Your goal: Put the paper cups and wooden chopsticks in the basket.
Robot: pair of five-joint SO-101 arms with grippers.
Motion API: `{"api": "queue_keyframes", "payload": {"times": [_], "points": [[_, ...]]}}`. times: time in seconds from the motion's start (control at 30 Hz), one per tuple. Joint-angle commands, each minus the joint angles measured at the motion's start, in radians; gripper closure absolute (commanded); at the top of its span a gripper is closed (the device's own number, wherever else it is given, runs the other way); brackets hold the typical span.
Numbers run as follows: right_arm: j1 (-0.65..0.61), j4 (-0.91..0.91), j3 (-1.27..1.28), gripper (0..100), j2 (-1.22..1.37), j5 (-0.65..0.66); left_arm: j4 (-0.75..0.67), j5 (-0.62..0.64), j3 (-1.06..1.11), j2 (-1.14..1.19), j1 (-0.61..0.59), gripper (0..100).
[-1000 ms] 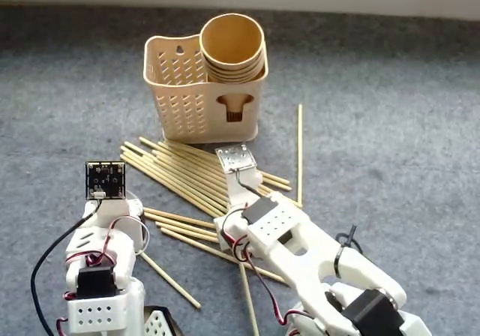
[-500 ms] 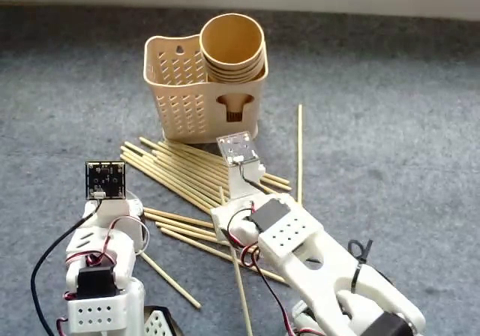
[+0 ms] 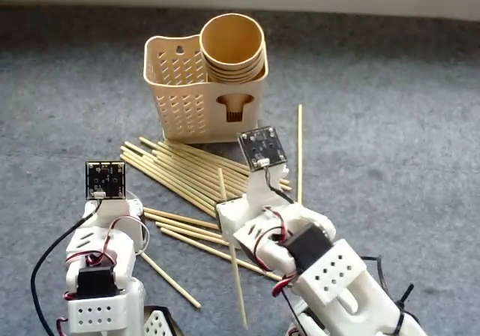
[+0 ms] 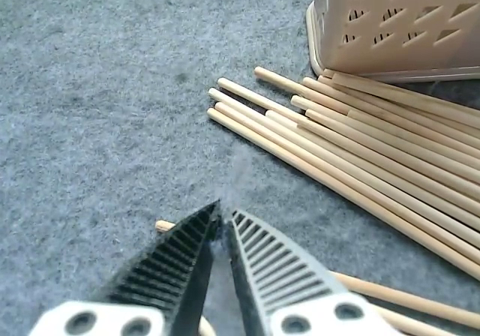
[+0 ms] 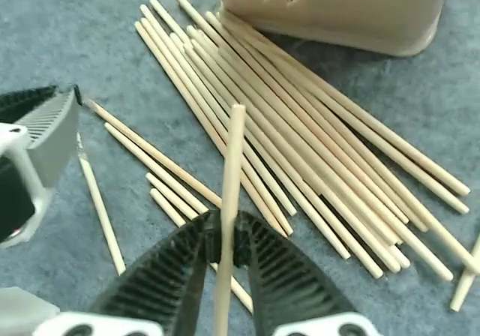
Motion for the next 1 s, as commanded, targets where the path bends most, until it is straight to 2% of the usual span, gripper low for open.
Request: {"api": "queue_keyframes", "payload": {"times": [0.0,0.2,0.43,0.97], "points": [[0.013,0.005,-0.035,99.4,-0.119,0.006,0.003,-0.009,0.019,-0.01,-0.008,99],[0.007,0.001,-0.036,99.4,-0.274,0.005,0.003,-0.009,0.019,-0.01,-0.008,99],[0.007,-0.116,-0.036,99.4,-0.407,0.008,0.003,-0.009,0.019,-0.01,-0.008,99],[0.007,-0.39,-0.036,99.4,-0.441,0.012,0.003,-0.009,0.019,-0.01,-0.008,99]]}}
